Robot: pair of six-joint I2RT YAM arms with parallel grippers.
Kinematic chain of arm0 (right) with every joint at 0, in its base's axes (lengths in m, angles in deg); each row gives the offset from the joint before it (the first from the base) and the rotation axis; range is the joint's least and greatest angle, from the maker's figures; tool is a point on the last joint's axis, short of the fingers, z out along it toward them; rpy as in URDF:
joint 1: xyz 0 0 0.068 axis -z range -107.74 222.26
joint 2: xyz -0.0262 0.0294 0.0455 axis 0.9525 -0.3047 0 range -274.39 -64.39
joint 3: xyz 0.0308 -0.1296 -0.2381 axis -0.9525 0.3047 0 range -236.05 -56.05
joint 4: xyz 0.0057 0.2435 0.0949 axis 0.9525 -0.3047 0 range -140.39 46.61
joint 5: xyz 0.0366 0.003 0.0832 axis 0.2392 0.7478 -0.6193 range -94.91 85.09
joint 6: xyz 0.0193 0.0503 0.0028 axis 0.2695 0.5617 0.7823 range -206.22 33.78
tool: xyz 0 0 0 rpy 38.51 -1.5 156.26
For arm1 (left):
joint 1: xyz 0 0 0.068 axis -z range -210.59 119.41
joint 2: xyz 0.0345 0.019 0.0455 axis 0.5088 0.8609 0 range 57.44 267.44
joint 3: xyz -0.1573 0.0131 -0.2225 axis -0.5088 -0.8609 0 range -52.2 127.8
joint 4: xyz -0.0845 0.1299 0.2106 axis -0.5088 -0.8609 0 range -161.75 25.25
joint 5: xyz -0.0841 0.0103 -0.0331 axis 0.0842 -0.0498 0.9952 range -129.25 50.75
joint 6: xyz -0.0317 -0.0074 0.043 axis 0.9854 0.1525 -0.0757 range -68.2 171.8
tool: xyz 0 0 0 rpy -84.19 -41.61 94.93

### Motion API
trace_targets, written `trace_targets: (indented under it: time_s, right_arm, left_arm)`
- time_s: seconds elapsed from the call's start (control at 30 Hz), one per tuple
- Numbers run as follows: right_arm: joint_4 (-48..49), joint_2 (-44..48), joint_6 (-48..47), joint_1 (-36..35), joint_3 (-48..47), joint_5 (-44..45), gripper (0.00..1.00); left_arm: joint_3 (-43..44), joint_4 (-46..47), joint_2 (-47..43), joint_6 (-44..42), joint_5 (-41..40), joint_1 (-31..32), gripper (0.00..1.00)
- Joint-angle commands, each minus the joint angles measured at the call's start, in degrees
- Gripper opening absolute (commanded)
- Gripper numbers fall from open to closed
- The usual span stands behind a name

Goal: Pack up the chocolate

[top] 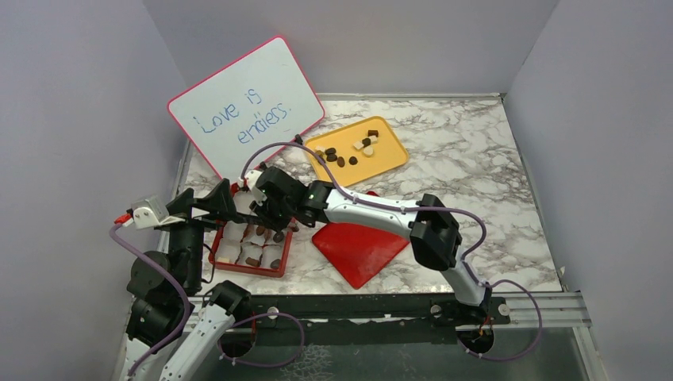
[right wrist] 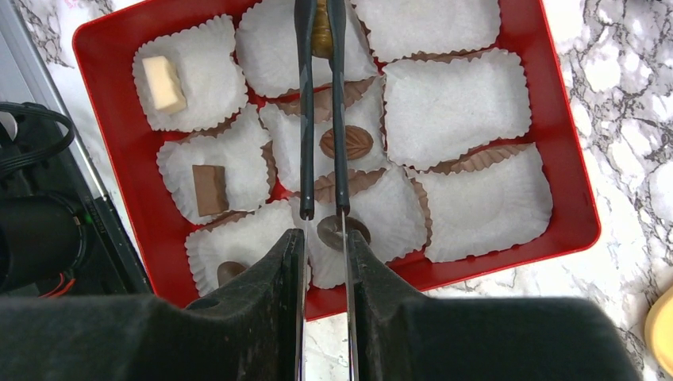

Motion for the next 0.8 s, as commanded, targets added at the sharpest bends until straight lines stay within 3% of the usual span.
trace_targets:
  time_s: [0.0, 0.77]
  right_arm:
    - [-0.14, -1.80, 0.03, -0.74, -2.95, -1.80, 0.28]
    - [-2.00, -0.04, -1.47, -1.03, -3.51, 1.72, 0.35]
  left_arm:
    - [-0.13, 0.29, -0.79, -1.03, -2.29, 0.15, 0.99]
    - [-1.37, 0.27, -0.53, -1.33, -2.69, 0.15, 0.99]
